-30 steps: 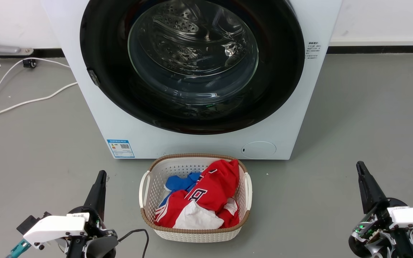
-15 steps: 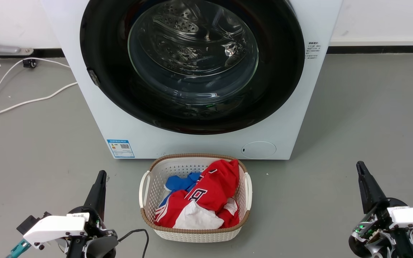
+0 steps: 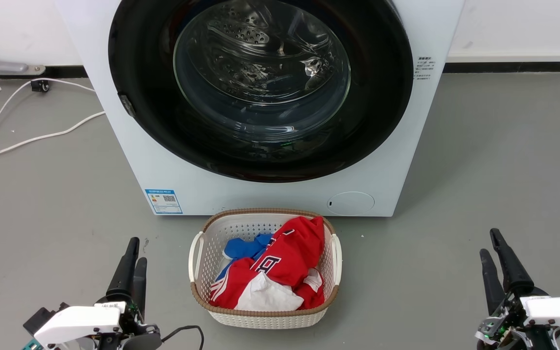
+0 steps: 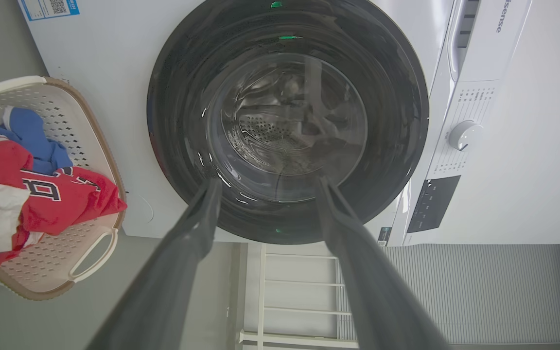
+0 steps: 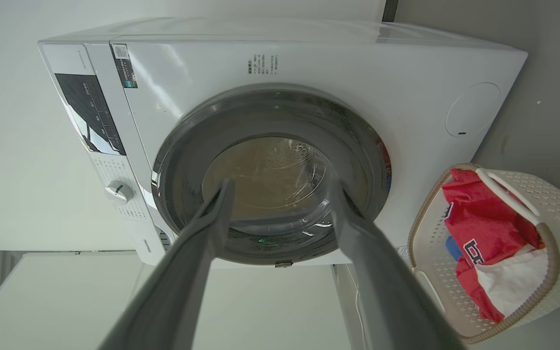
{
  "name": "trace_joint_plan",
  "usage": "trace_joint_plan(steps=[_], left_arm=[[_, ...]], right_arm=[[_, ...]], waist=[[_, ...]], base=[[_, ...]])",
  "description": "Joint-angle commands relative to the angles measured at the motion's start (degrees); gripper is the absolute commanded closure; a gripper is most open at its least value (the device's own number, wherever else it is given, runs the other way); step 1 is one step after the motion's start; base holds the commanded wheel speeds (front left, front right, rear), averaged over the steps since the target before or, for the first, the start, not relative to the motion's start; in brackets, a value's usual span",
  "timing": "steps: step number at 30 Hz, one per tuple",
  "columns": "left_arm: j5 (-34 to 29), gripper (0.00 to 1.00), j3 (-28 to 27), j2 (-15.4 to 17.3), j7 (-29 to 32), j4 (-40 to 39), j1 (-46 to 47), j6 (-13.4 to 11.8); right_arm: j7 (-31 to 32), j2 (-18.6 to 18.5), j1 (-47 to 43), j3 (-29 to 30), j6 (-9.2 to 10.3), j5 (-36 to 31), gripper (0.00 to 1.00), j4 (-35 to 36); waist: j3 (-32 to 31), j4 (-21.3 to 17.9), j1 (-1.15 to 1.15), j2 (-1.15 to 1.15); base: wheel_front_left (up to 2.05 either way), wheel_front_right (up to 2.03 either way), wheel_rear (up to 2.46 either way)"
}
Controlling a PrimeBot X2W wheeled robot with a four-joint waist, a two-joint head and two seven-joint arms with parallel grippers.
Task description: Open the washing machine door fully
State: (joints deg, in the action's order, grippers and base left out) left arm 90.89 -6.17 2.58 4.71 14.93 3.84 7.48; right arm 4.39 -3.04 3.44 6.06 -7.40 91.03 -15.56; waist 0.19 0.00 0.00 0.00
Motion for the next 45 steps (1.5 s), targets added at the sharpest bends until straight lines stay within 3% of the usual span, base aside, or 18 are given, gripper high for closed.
trace_joint_plan(steps=[1,11,28,45], left_arm=[[-1.45,0.0,-0.28,0.19,-0.75,-1.49,0.64,0.0],[-11.98,0.0,-0.42,0.22,-3.41,-5.57,0.36,-2.42],[-35.92,0.0,4.56,0.27,-7.3,-10.72,-1.15,-8.14],[-51.29,0.0,8.62,1.38,-10.58,-12.05,-2.76,-9.75]], right_arm=[[-0.82,-0.18,0.59,0.36,-0.07,-2.12,0.0,1.52],[-3.43,-0.14,-0.31,1.37,-0.08,-14.82,0.0,5.78],[-7.22,-0.08,-2.7,-1.53,-0.09,-40.73,0.0,13.19],[-10.44,-0.02,-5.18,-2.84,-0.11,-56.6,0.0,15.03]], waist=[[0.01,0.0,0.0,0.0],[0.11,0.05,0.0,0.0],[0.26,0.21,0.0,0.0],[0.17,0.39,0.0,0.0]], base=[[0.0,0.0,0.0],[0.0,0.0,0.0],[0.0,0.0,0.0],[0.0,0.0,0.0]])
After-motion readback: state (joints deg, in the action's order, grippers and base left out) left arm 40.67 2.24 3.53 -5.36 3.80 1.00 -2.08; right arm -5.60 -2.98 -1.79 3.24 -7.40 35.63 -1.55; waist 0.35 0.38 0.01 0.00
